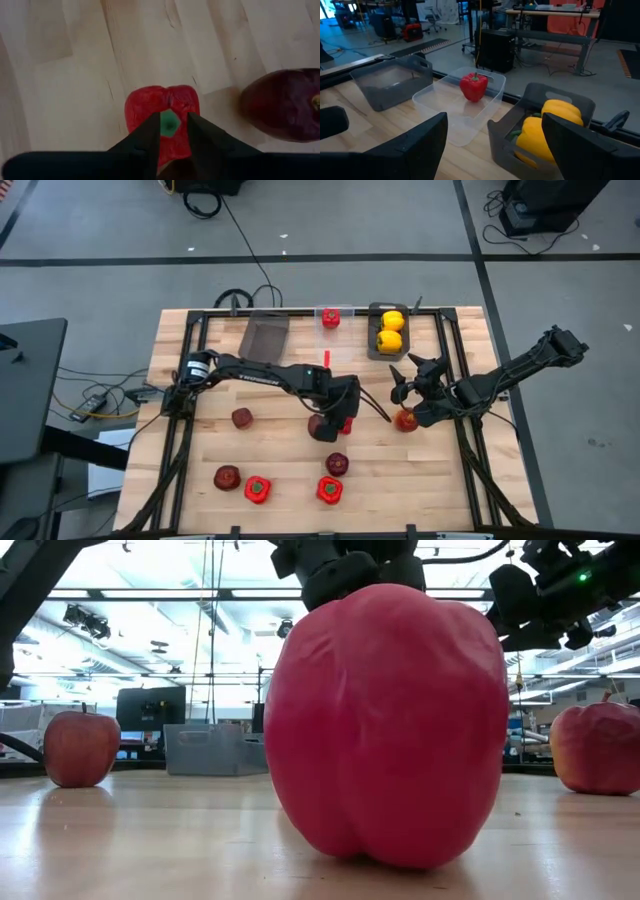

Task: Sort produce into baskets
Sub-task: Put the top red bell pepper into the transparent bin, then put the left red bell pepper into the transparent bin

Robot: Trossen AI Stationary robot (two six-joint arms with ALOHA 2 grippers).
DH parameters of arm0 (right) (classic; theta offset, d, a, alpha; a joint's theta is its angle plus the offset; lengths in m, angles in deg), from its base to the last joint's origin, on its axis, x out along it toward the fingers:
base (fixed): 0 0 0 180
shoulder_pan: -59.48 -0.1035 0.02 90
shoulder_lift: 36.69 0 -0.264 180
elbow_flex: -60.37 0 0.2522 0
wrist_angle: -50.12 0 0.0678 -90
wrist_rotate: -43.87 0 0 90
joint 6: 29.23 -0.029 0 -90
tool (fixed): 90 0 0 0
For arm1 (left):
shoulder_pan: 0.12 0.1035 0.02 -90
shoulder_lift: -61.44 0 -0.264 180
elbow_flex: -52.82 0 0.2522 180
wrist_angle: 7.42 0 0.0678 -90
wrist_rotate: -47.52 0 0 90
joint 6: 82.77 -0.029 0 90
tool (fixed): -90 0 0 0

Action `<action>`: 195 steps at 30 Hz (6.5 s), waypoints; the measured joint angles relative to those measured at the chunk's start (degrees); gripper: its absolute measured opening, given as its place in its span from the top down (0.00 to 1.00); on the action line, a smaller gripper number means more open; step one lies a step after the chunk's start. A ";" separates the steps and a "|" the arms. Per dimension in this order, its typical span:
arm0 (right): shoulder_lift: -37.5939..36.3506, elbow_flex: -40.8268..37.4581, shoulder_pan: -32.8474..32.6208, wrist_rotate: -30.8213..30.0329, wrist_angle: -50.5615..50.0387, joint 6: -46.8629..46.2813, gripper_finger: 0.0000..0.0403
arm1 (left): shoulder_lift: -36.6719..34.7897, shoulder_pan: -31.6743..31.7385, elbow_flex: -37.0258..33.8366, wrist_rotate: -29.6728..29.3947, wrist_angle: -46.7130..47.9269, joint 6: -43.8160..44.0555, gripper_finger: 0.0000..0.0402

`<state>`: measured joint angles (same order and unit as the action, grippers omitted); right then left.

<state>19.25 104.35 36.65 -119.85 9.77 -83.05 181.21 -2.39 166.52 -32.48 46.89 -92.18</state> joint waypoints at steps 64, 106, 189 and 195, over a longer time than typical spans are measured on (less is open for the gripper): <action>-0.55 -1.09 6.83 9.85 -2.33 1.39 0.21 | -1.24 34.69 -3.65 -4.81 -11.23 -5.41 0.85; 0.79 -1.14 9.46 20.11 -1.34 1.48 0.21 | -20.92 -12.56 -28.94 -2.04 -34.49 18.16 0.67; 1.03 -1.14 8.55 30.32 2.47 18.46 0.21 | -22.28 -41.20 -20.87 -18.56 21.02 120.54 0.57; 1.06 -1.17 8.52 30.61 2.56 18.44 0.21 | -22.33 -41.24 -23.45 -18.88 17.42 120.63 0.57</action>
<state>20.31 103.18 45.17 -89.23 12.33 -64.61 158.88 -43.63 143.06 -51.36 64.32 28.45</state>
